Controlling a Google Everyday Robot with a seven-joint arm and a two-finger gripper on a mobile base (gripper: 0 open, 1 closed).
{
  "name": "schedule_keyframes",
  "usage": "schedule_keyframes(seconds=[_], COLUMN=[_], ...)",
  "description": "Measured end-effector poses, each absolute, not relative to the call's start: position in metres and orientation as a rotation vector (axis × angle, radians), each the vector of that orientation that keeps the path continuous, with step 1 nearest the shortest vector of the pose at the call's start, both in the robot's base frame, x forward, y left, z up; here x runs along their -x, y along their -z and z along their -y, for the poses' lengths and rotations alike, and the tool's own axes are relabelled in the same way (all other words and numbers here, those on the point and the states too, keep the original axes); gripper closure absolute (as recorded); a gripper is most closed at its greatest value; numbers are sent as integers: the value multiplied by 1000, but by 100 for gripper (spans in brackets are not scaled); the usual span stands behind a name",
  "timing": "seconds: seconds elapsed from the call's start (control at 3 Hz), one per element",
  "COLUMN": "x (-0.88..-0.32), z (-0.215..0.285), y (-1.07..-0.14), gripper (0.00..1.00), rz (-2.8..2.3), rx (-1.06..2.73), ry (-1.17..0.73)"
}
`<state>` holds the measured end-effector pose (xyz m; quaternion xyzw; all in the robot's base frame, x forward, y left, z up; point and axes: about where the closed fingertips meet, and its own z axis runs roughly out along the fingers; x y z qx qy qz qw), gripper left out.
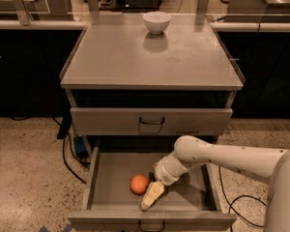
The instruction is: Pick orange from middle drawer and place on counter
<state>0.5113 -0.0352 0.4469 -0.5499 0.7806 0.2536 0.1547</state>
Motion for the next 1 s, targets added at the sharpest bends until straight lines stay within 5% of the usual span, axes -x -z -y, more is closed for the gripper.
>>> schedule_keyframes(seconds=[1.0], x=[-533], z=[-16], y=[-408], gripper=[0], rz=[-2206], rx=[1550], ry=[-668])
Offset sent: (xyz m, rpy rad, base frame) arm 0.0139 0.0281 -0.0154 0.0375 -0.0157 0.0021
